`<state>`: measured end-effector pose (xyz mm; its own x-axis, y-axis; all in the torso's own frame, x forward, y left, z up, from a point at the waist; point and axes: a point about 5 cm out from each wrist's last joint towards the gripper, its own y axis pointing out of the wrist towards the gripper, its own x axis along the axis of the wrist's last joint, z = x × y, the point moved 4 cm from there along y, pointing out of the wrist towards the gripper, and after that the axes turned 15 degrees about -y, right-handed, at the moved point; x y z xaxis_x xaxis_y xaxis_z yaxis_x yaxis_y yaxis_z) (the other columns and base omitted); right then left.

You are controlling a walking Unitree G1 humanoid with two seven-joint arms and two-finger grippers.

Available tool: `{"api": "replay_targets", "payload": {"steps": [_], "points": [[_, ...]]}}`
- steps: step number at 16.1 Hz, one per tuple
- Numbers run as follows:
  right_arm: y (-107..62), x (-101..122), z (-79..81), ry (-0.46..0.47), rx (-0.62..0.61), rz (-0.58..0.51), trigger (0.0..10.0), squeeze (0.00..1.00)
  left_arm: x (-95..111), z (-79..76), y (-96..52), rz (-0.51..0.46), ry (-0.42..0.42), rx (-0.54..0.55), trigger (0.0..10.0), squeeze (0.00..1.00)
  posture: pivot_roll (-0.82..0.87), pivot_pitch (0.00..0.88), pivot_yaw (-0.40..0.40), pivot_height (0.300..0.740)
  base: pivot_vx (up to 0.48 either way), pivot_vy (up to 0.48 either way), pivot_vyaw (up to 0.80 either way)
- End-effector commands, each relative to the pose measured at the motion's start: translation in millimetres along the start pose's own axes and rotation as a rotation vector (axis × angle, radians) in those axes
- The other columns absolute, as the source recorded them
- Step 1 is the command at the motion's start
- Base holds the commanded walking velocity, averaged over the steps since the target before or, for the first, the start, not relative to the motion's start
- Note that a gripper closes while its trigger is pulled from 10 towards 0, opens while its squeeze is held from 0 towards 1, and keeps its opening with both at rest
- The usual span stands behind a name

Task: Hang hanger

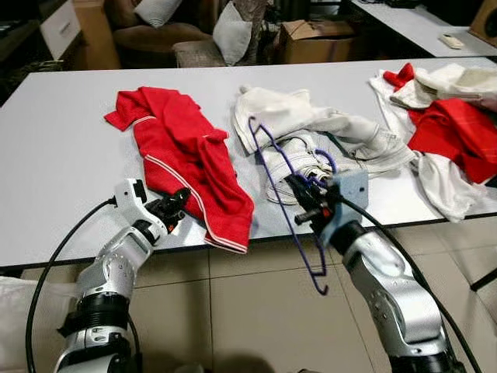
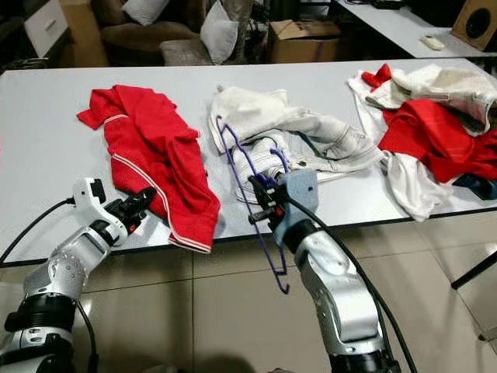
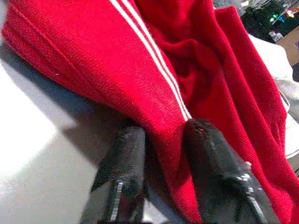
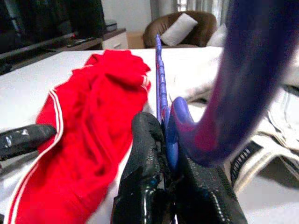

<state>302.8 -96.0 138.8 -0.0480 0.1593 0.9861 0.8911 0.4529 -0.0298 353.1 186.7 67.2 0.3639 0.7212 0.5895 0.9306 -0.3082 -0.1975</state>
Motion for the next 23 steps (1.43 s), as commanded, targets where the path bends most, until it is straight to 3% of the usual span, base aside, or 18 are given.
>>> {"api": "replay_targets", "payload": {"steps": [1, 3, 5, 6, 8, 9, 10, 11, 12, 13, 14, 15, 16, 18, 19, 21, 23], "points": [[-3.0, 5.5, -2.6, 0.001, -0.011, -0.019, 10.0, 0.00, 1.3, -9.4, 4.6, -0.004, -0.002, -0.032, 0.0, 0.00, -0.09, 0.002, 0.068, 0.740, 0.000, 0.000, 0.00], [-7.2, 1.6, -2.8, -0.005, -0.030, 0.001, 10.0, 0.00, 5.9, -4.3, 6.2, -0.024, 0.033, 0.023, 0.0, 0.00, -0.09, 0.011, 0.064, 0.740, 0.000, 0.000, 0.00], [-10.6, -1.8, -5.6, 0.009, -0.050, 0.006, 10.0, 0.00, 27.4, -1.6, 8.2, -0.077, 0.123, 0.092, 0.0, 0.00, -0.09, 0.009, 0.064, 0.740, 0.000, 0.000, 0.00], [-12.0, -6.2, -10.6, -0.003, -0.085, 0.026, 10.0, 0.00, 45.0, -0.8, 9.1, -0.081, 0.282, 0.145, 0.0, 0.00, -0.09, 0.009, 0.065, 0.740, 0.000, 0.000, 0.00], [-12.7, -3.7, -18.4, 0.009, -0.132, 0.018, 10.0, 0.00, 79.7, -4.2, 11.7, -0.124, 0.456, 0.207, 0.0, 0.00, -0.10, 0.006, 0.067, 0.740, 0.000, 0.000, 0.00], [-13.3, -2.0, -26.4, 0.005, -0.170, 0.015, 10.0, 0.00, 120.2, -15.2, 12.9, -0.200, 0.641, 0.275, 0.0, 0.00, -0.10, 0.003, 0.066, 0.740, 0.000, 0.000, 0.00], [-13.9, 1.0, -36.0, -0.005, -0.210, 0.005, 10.0, 0.00, 175.3, -54.6, 10.7, -0.363, 0.878, 0.289, 0.0, 0.00, -0.10, 0.001, 0.068, 0.740, 0.000, 0.000, 0.00], [-14.2, 2.3, -39.1, -0.009, -0.223, 0.001, 10.0, 0.00, 193.0, -72.6, 8.5, -0.432, 0.945, 0.278, 0.0, 0.00, -0.10, 0.001, 0.068, 0.740, 0.000, 0.000, 0.00], [-16.5, 5.1, -47.9, -0.004, -0.271, -0.012, 10.0, 0.00, 221.4, -142.2, 2.7, -0.632, 1.177, 0.132, 0.0, 0.00, -0.11, 0.000, 0.073, 0.740, 0.000, 0.000, 0.00], [-17.8, 5.5, -50.9, 0.000, -0.290, -0.015, 10.0, 0.00, 220.5, -166.5, 2.6, -0.670, 1.256, 0.050, 0.0, 0.00, -0.11, 0.000, 0.073, 0.740, 0.000, 0.000, 0.00], [-20.0, 5.0, -52.8, 0.007, -0.318, -0.013, 10.0, 0.00, 180.9, -195.3, 16.4, -0.581, 1.432, -0.174, 0.0, 0.00, -0.11, 0.000, 0.078, 0.740, 0.000, 0.000, 0.00], [-20.4, 5.0, -52.6, 0.009, -0.323, -0.012, 10.0, 0.00, 166.6, -198.1, 21.4, -0.541, 1.478, -0.227, 0.0, 0.00, -0.11, 0.000, 0.079, 0.740, 0.000, 0.000, 0.00], [-20.0, 3.9, -48.5, 0.018, -0.323, -0.012, 10.0, 0.00, 99.9, -171.5, 43.5, -0.328, 1.568, -0.315, 0.0, 0.00, -0.11, 0.004, 0.080, 0.740, 0.000, 0.000, 0.00], [-18.5, 3.0, -44.7, 0.023, -0.314, -0.009, 10.0, 0.00, 41.6, -134.4, 52.5, -0.122, 1.644, -0.350, 0.0, 0.00, -0.11, 0.007, 0.077, 0.740, 0.000, 0.000, 0.00], [-16.9, 2.7, -41.8, 0.024, -0.302, -0.007, 10.0, 0.00, 6.8, -103.8, 52.3, 0.003, 1.643, -0.342, 0.0, 0.00, -0.11, 0.009, 0.073, 0.740, 0.000, 0.000, 0.00], [-15.3, 2.5, -39.9, 0.017, -0.287, -0.004, 10.0, 0.00, -10.8, -69.6, 45.5, 0.110, 1.637, -0.275, 0.0, 0.00, -0.10, 0.011, 0.067, 0.740, 0.000, 0.000, 0.00], [-14.3, 1.9, -39.4, 0.015, -0.278, -0.001, 10.0, 0.00, 0.0, -61.3, 42.7, 0.091, 1.585, -0.198, 0.0, 0.00, -0.09, 0.010, 0.057, 0.740, 0.000, 0.000, 0.00]]}}
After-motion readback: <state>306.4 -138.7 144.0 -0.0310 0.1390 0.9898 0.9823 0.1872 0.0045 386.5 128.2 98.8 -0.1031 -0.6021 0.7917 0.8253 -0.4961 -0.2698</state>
